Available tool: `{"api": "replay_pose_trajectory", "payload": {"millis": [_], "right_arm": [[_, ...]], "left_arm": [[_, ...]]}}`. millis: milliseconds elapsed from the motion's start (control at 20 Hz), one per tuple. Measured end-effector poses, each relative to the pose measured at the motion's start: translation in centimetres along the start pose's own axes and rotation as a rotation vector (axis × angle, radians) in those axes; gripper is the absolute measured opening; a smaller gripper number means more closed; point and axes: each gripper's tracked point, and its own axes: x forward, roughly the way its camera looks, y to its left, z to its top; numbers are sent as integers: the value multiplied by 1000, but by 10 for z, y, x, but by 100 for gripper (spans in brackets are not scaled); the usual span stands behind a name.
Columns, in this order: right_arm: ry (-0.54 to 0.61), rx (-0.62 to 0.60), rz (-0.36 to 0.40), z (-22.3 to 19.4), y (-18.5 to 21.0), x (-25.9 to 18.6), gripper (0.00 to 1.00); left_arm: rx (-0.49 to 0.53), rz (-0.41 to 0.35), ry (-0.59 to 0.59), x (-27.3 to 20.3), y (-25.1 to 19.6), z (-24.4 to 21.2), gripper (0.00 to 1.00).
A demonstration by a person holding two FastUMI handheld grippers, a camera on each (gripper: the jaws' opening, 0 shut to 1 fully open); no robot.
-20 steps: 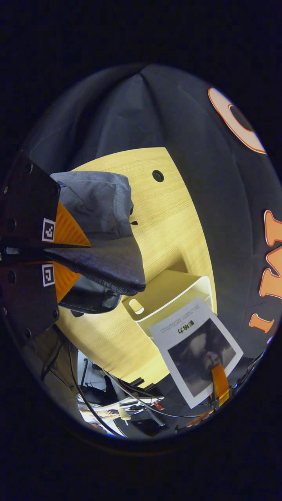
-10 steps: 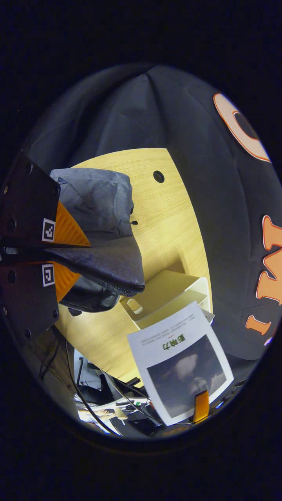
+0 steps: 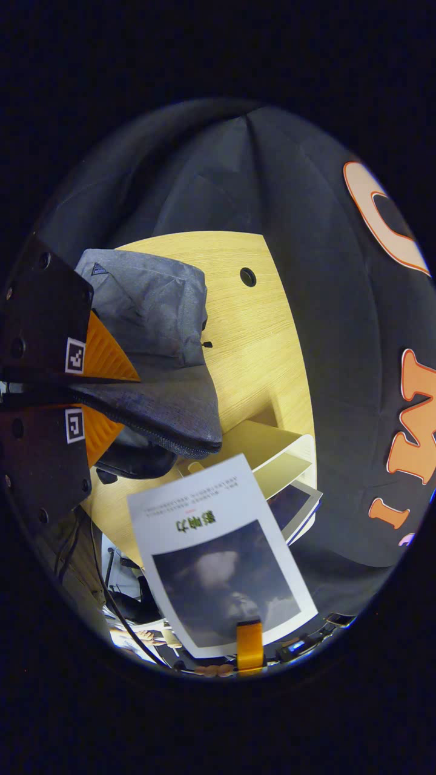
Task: Open the schoolbag, grab two books from the bookshelf and put them into the schoolbag.
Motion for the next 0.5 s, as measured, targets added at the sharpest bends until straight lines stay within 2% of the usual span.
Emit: {"api": "replay_pose_trajectory", "payload": {"millis": [150,500], "right_arm": [[2,43,65,-21,7,22,33],[9,172,140,-62,-2,72,33]], "left_arm": [[-7,6,-10,1,-1,-2,7],[-71,19,-46,2,-4,-4,6]]}}
